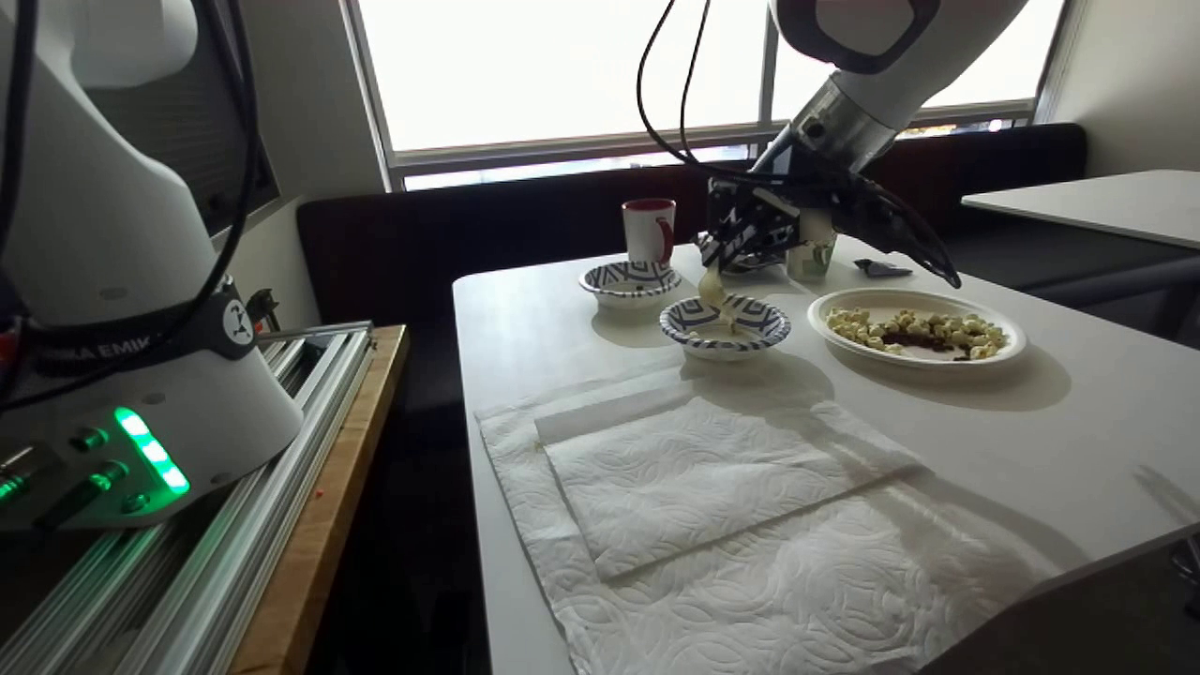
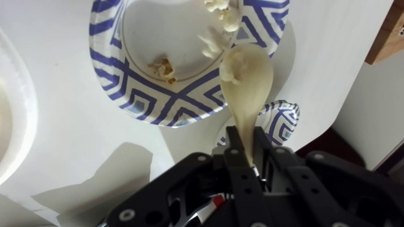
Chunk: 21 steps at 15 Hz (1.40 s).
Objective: Use the white spoon to place some contents from the white plate in the bowl on the right.
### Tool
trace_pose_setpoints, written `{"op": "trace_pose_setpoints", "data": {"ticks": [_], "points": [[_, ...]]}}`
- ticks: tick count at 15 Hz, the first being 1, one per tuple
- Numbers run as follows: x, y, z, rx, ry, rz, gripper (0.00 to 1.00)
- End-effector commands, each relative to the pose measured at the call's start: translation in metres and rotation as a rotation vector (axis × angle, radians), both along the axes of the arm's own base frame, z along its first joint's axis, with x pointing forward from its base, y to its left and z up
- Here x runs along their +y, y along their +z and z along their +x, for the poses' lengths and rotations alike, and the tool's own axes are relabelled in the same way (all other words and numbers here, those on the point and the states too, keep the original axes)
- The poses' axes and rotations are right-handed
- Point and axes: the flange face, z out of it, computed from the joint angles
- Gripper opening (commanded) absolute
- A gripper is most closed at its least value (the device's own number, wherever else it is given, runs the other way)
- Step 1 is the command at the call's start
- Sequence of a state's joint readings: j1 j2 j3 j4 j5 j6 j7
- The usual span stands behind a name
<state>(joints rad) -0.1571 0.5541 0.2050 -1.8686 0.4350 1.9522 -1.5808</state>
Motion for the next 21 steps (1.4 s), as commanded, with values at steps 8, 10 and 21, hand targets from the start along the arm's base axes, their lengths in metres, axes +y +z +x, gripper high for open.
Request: {"op": "trace_pose_setpoints", "data": {"ticks": [8, 10, 21], "points": [[-0.003, 0.056, -0.011, 0.056, 0.023, -0.18, 0.04], [-0.006, 0.08, -0.022, 0.079, -0.008, -0.275, 0.04], [-0.1, 0.065, -0.015, -0.045, -0.463, -0.608, 0.04]]}}
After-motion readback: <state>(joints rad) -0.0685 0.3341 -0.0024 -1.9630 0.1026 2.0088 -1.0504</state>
